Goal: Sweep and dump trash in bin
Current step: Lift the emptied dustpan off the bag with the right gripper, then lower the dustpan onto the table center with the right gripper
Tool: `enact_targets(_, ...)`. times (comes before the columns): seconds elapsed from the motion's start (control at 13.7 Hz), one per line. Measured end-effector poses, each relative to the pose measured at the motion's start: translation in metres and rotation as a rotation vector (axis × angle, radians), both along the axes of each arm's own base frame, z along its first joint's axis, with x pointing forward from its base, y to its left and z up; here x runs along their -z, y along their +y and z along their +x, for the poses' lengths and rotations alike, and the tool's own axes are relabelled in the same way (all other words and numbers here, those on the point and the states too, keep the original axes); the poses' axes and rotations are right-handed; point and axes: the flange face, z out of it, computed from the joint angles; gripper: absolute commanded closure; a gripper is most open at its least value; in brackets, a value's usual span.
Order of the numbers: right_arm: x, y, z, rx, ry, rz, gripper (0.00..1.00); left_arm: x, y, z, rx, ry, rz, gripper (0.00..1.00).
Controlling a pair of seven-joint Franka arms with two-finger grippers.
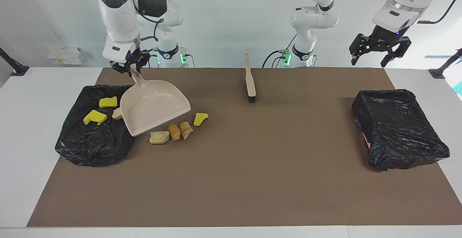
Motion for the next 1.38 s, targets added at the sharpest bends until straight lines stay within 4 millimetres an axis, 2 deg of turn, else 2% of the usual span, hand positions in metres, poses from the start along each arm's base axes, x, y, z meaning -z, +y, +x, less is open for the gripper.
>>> enact_targets(0.29, -0.002, 0.091, -0.007, 0.205, -0.026, 0.076, 1.00, 0.000, 0.000, 0.000, 0.000, 0.000, 0.000, 0.00)
enact_targets(0.51, 0.014, 0.152, -0.002, 0.346, 0.008, 0.096, 1.00, 0.000, 0.000, 0.000, 0.000, 0.000, 0.000, 0.00)
enact_targets(0.73, 0.051, 0.228, 0.007, 0.422, 0.044, 0.113, 1.00, 0.000, 0.000, 0.000, 0.000, 0.001, 0.000, 0.00)
enact_targets(0.87, 0.078, 0.265, 0.016, 0.429, 0.072, 0.131, 1.00, 0.000, 0.000, 0.000, 0.000, 0.001, 0.000, 0.00)
enact_targets(1.24, 0.133, 0.344, 0.036, 0.475, 0.067, 0.177, 1.00, 0.000, 0.000, 0.000, 0.000, 0.001, 0.000, 0.00)
enact_targets(1.38, 0.156, 0.359, 0.042, 0.492, 0.061, 0.196, 1.00, 0.000, 0.000, 0.000, 0.000, 0.001, 0.000, 0.00)
